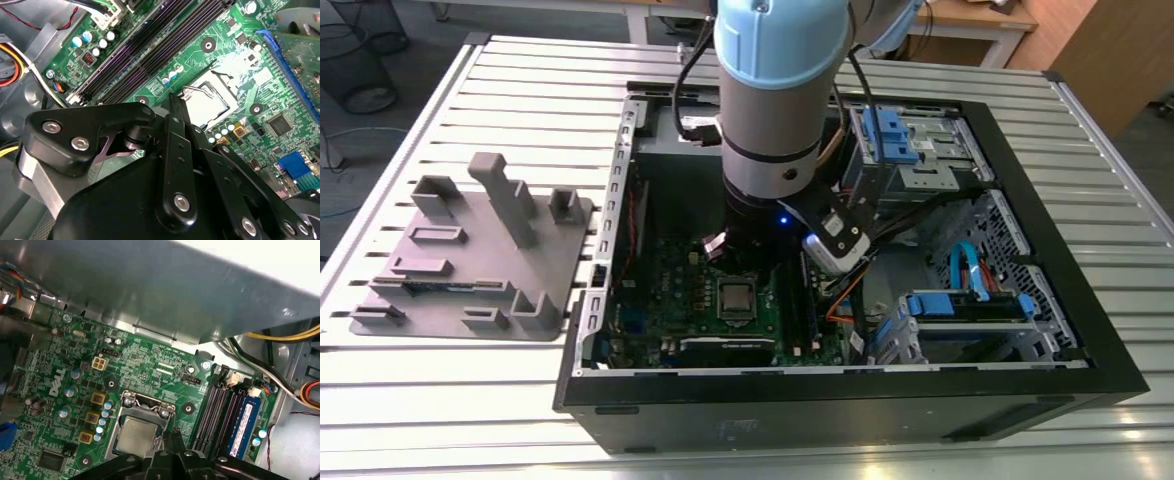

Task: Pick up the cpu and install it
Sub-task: 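Install the first cpu locking lever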

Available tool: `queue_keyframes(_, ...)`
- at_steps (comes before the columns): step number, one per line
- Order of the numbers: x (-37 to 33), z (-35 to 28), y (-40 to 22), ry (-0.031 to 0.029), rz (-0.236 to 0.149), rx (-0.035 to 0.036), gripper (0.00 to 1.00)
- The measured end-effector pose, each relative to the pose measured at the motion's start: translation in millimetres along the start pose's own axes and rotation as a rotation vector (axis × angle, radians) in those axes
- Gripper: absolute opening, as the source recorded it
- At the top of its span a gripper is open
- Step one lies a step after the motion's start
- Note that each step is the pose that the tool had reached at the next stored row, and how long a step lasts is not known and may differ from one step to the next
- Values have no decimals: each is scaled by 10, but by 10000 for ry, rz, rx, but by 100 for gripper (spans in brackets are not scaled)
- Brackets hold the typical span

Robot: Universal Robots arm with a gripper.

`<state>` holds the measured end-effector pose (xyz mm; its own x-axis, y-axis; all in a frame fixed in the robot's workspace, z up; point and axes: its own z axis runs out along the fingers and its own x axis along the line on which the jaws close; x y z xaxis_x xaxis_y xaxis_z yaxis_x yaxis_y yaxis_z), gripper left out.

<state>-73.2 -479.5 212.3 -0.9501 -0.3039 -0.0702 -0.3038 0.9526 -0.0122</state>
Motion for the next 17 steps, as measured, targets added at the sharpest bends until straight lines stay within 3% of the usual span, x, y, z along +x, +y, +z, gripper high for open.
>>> queue_keyframes(5, 18, 59, -42, 17, 9, 56, 11)
queue_keyframes(17, 31, 125, -67, 31, 17, 95, 11)
